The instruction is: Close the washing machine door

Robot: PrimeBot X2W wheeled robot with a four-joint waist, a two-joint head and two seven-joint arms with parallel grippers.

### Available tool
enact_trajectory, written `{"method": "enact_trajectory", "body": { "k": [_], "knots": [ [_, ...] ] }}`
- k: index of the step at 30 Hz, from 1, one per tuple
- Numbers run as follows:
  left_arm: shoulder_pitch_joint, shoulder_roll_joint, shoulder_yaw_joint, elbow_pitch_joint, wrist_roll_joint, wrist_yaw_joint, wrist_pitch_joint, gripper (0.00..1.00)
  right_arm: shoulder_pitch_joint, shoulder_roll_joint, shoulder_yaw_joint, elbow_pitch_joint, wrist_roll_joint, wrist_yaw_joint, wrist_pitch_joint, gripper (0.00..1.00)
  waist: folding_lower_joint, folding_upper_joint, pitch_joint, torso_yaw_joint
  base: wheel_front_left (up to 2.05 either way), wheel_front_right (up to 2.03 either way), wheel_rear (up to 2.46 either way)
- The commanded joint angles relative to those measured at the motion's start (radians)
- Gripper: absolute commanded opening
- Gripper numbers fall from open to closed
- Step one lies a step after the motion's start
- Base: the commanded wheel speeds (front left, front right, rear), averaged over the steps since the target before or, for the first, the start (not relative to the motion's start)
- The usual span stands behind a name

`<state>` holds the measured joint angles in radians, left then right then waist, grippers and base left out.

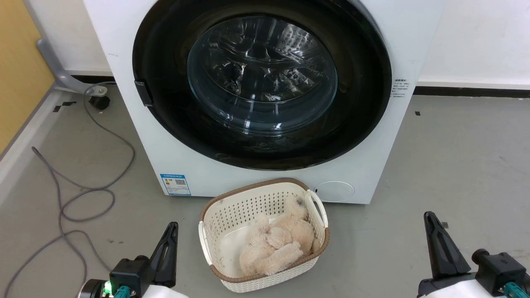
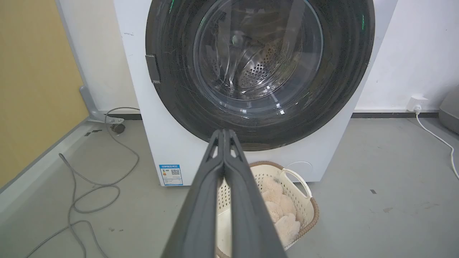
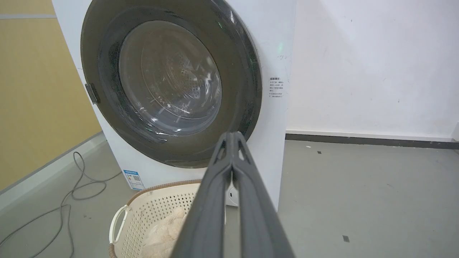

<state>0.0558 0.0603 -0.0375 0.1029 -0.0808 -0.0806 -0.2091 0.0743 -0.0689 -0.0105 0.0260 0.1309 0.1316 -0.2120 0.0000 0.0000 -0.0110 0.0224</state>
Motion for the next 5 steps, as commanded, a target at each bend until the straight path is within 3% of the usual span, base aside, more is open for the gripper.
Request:
{"method": "enact_trajectory", "body": {
  "k": [1,5],
  "knots": [
    [-0.011,-0.001,0.004,-0.006,0.007,0.008,0.006,0.0,-0.012,0.004,0.002,-0.005,-0.011,0.0,0.007,0.0,0.0,0.0,0.0,0.0,0.0,0.0,0.0],
    [-0.013,-0.001,0.005,-0.01,0.01,0.011,0.015,0.0,-0.015,0.004,0.002,-0.006,-0.016,0.0,0.016,0.0,0.0,0.0,0.001,-0.001,0.0,0.0,0.0]
  ]
}}
